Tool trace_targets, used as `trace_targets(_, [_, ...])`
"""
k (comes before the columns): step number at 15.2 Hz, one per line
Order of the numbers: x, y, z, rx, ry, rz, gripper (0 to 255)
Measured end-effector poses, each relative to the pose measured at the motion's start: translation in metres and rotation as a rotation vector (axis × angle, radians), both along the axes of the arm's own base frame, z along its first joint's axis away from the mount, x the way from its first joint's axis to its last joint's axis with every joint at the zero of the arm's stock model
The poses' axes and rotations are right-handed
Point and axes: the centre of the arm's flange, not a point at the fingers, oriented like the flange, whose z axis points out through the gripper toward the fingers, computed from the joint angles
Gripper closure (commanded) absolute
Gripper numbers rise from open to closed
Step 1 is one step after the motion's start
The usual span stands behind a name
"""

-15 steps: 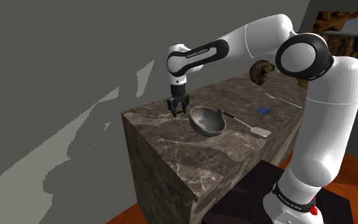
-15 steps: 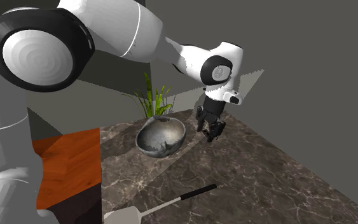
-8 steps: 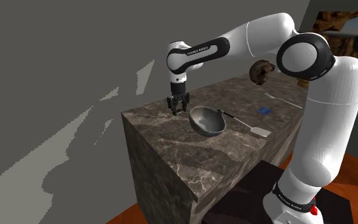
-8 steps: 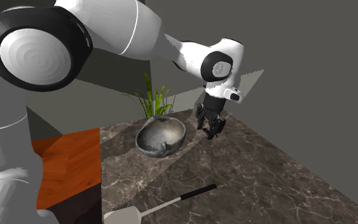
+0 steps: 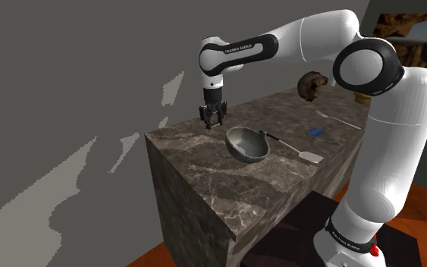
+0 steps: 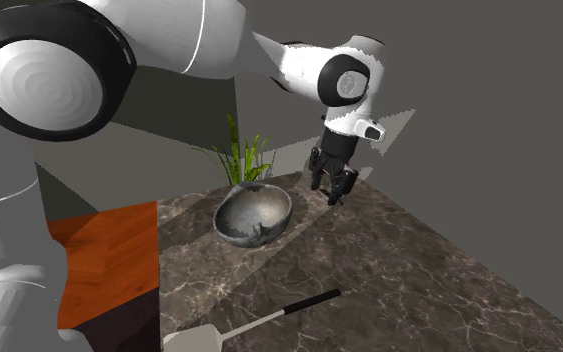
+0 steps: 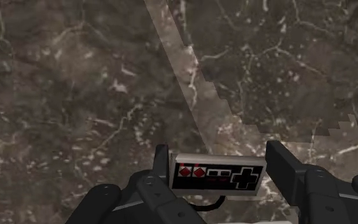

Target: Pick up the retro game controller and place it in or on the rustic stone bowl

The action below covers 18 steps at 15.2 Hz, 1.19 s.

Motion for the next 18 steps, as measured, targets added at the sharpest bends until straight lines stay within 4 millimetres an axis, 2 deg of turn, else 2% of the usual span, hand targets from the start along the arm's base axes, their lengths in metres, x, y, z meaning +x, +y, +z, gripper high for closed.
trace_targets(18, [0.000,0.001,0.094,0.000,0.000,0.000,255])
